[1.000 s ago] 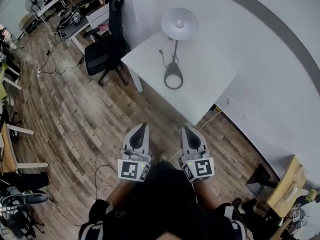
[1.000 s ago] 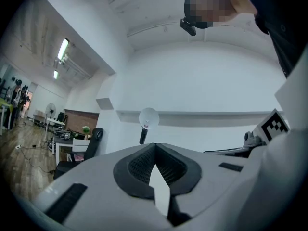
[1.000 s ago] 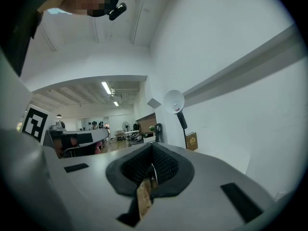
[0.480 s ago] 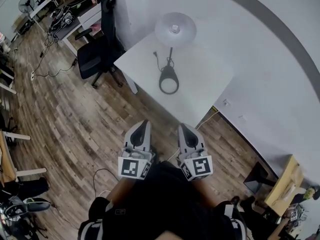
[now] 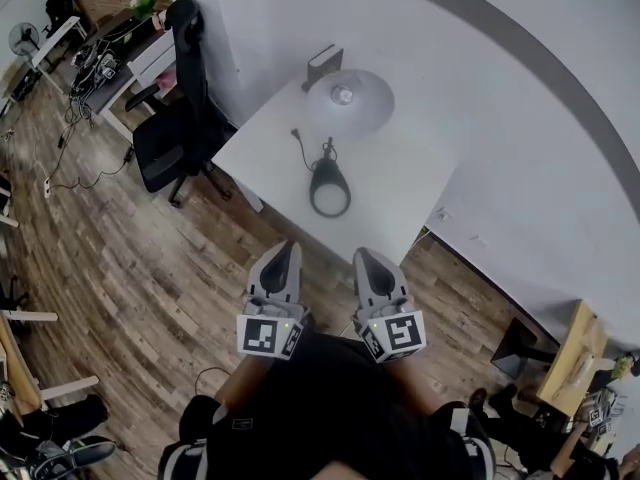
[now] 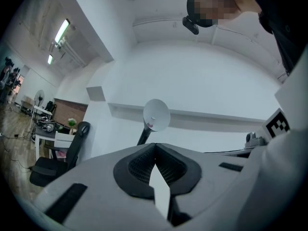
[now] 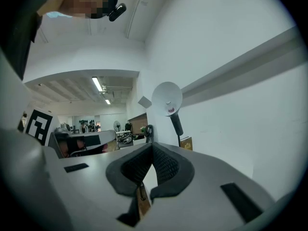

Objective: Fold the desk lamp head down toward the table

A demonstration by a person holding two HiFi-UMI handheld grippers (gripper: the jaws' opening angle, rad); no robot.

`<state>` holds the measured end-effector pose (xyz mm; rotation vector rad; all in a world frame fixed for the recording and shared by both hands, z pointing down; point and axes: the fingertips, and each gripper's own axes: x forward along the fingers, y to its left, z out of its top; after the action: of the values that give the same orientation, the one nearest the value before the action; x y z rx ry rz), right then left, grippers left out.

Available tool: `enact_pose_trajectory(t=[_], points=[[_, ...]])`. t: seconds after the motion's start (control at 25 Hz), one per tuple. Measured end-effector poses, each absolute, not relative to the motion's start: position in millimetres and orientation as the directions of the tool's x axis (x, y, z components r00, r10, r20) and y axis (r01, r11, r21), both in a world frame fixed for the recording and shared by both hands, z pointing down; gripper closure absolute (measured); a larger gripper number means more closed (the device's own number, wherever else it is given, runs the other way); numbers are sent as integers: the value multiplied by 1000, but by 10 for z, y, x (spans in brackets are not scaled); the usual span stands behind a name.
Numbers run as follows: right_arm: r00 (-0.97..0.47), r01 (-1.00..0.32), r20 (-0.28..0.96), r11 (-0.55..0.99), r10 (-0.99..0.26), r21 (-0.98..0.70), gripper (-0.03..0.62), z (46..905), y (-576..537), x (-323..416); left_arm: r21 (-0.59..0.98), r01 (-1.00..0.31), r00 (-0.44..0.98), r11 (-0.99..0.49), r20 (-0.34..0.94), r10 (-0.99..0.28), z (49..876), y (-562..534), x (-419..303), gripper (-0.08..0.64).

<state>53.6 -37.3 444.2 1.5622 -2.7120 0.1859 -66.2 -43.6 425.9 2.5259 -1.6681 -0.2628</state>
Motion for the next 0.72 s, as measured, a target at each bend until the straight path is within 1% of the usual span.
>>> enact_pose_trajectory(t=[0.16,0.36,0.56,0.72], points=[[-462,-885,85,454,-883,-103,580,4410,-658,422,192,-884,416,-425,-87,-905,4237,-735,-784,535],[-417,-907,74,410,-906,-97,580,4358,-932,299,197,-865,451,-461,-96,-887,4242,-1048,-938,535],[-397,-916,88,388,-914,-104,580,4392,-1137,311,207,-862,453,-463,-97,-886,4224,-1289,-997,535],[-400,-913,67,391,-914,-119,580,4355,-1313,358,200,-866,448,-458,-98,-889,4200,-1460,-983,535]])
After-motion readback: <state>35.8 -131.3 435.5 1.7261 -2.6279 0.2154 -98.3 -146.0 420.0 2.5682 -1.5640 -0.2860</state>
